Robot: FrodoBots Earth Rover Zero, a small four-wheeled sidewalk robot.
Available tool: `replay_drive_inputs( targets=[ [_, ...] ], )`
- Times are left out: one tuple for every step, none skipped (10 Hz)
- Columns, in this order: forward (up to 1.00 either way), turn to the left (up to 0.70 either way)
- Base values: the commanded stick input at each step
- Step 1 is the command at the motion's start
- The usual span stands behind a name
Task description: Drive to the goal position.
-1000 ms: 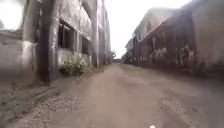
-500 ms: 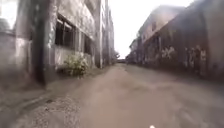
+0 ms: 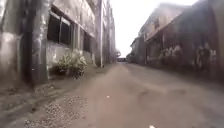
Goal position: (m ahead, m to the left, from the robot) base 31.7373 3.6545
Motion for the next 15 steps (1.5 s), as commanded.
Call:
replay_drive_inputs(
  targets=[
    [0.70, 0.00],
    [0.70, -0.02],
    [0.70, -0.31],
    [0.70, -0.35],
    [0.70, 0.00],
    [0.70, 0.00],
    [0.70, 0.00],
    [0.70, 0.00],
    [0.70, 0.00],
    [0.70, 0.00],
    [0.70, 0.00],
    [0.70, 0.00],
    [0.70, 0.00],
    [0.70, 0.00],
    [0.70, 0.00]
  ],
)
